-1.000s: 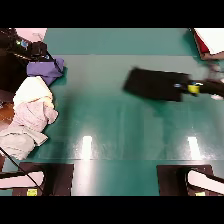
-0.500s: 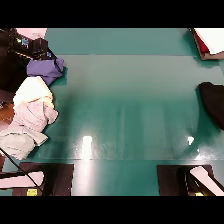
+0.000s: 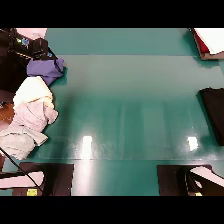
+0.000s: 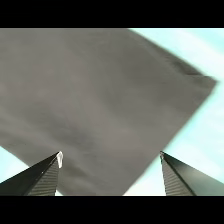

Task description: Fold the shirts.

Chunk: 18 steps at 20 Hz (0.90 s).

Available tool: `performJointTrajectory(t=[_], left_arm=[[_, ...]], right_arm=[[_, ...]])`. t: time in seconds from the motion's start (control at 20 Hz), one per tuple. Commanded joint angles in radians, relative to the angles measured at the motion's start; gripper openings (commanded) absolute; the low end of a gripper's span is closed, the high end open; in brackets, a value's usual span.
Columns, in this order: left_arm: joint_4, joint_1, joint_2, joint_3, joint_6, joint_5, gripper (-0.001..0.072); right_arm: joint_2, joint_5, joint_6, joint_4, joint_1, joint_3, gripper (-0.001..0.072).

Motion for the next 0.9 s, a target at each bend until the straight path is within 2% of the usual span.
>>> performJointTrajectory(t=[0.0,0.05,0.1,0.3,0.55,0.6,0.65,0.85], left_arm=[[-0.001,0.0,0.0,0.0,0.001,-0.006,0.0025],[-0.001,0.0,0.0,0.0,0.001,-0.002,0.0026],[-0.001,0.0,0.0,0.0,0.0,0.018,0.0026],[-0.001,0.0,0.0,0.0,0.0,0.046,0.0026],[-0.002,0.0,0.0,0.0,0.0,0.046,0.0026],[-0.001,0.001,0.0,0.0,0.0,0.046,0.0026],[-0.002,0.0,0.0,0.0,0.0,0.046,0.0026],[-0.001,0.0,0.0,0.0,0.0,0.046,0.0026]], right_arm=[[-0.024,0.113,0.054,-0.104,0.003,0.15,0.0648],[-0.023,0.127,0.053,-0.049,0.02,0.185,0.0575],[-0.023,0.147,0.053,0.009,0.047,0.216,0.0553],[-0.023,0.251,0.053,0.218,0.238,0.322,0.0546],[-0.023,0.337,0.053,0.227,0.6,0.416,0.0536],[-0.024,0.344,0.052,0.225,0.678,0.427,0.0317],[-0.024,0.341,0.051,0.221,0.745,0.437,0.0032],[-0.024,0.298,0.051,0.22,0.926,0.452,0.0019]])
